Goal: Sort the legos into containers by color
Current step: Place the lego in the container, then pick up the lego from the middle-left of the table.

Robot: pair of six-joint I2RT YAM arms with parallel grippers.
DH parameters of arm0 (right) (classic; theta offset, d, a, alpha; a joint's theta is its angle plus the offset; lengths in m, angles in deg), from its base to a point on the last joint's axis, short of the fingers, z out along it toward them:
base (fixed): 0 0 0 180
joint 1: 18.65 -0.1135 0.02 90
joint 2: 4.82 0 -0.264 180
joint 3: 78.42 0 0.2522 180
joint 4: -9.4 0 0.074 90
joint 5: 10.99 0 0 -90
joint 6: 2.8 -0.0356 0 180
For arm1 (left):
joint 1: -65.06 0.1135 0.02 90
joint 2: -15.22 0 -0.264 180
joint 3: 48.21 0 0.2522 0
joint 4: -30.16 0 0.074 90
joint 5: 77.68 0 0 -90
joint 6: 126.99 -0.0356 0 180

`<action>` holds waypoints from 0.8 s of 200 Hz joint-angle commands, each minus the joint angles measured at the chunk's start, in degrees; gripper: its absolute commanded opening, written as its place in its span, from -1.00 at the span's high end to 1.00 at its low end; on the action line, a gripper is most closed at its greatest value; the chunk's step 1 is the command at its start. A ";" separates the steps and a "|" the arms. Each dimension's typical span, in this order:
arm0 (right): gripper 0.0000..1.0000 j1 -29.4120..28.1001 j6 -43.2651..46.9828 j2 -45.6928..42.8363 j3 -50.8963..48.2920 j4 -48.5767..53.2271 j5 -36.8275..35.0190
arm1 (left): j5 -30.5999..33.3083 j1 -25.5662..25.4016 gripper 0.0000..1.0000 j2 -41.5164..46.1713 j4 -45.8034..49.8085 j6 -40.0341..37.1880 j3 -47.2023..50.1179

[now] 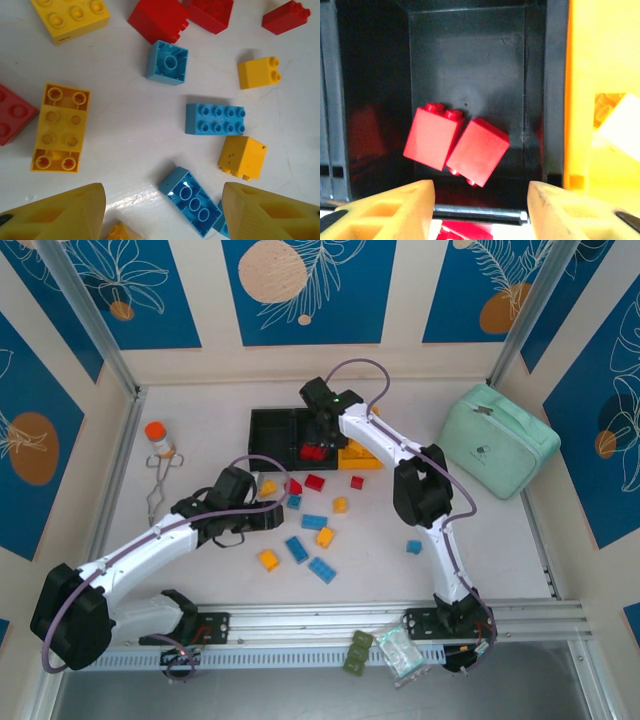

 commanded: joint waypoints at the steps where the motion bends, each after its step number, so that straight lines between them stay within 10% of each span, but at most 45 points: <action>1: -0.04 -1.19 0.32 -9.37 -6.56 -3.50 0.83 | 2.52 0.90 -0.26 0.85 2.91 1.17 -0.10; 160: -0.05 -11.93 -6.53 -47.88 -54.52 -19.09 7.30 | 16.60 10.88 -0.10 -5.24 8.03 1.59 -0.67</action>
